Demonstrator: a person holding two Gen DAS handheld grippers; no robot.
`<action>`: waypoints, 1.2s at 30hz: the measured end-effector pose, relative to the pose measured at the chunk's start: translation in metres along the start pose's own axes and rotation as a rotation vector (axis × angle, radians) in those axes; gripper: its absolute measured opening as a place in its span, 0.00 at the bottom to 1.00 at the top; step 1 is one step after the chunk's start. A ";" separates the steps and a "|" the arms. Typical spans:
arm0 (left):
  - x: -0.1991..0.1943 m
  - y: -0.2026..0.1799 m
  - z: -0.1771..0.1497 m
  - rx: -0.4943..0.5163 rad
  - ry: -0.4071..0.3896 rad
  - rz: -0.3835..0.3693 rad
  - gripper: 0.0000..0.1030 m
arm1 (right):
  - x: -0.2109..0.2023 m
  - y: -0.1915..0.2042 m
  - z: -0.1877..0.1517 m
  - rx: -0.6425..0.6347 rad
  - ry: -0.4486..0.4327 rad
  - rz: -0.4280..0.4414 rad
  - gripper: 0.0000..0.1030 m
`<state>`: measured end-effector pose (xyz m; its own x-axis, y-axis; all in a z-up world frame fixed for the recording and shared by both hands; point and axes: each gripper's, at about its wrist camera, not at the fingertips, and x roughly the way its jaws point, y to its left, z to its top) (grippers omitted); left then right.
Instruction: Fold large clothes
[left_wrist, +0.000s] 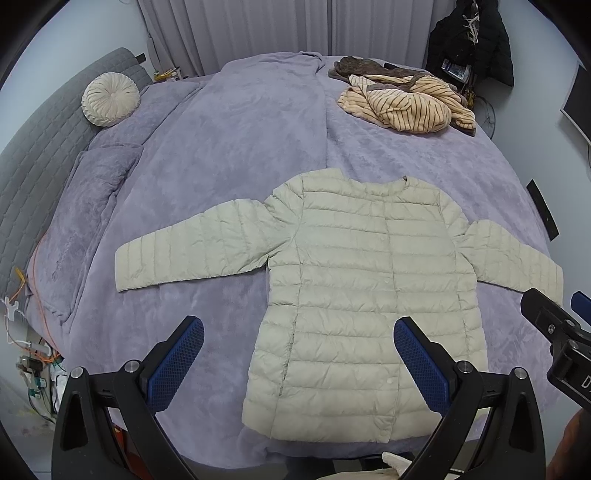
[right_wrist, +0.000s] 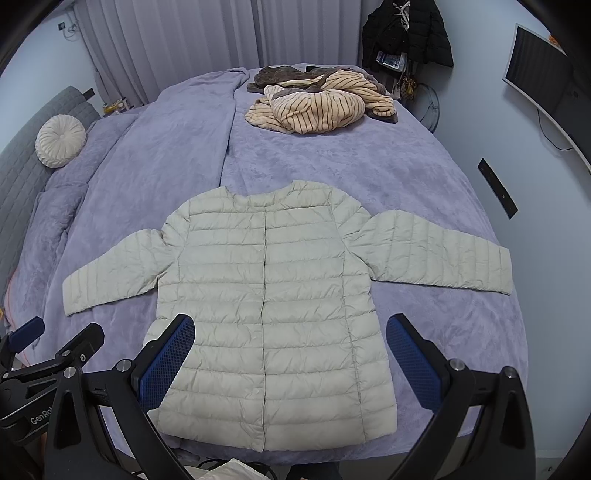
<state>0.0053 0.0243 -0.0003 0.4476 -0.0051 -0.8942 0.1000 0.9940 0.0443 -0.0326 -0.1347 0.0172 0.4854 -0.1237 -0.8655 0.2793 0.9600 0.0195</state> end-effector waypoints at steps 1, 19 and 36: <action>0.000 0.000 0.000 0.000 0.000 0.000 1.00 | 0.000 0.000 0.000 0.000 0.000 0.000 1.00; 0.002 0.001 -0.002 -0.001 0.003 0.000 1.00 | 0.003 0.000 -0.003 0.012 0.011 0.001 1.00; 0.002 0.002 -0.002 -0.002 0.004 -0.001 1.00 | 0.003 0.001 -0.004 0.012 0.013 0.001 1.00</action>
<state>0.0050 0.0265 -0.0028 0.4438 -0.0061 -0.8961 0.0993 0.9942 0.0423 -0.0340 -0.1329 0.0126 0.4748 -0.1191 -0.8720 0.2888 0.9570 0.0265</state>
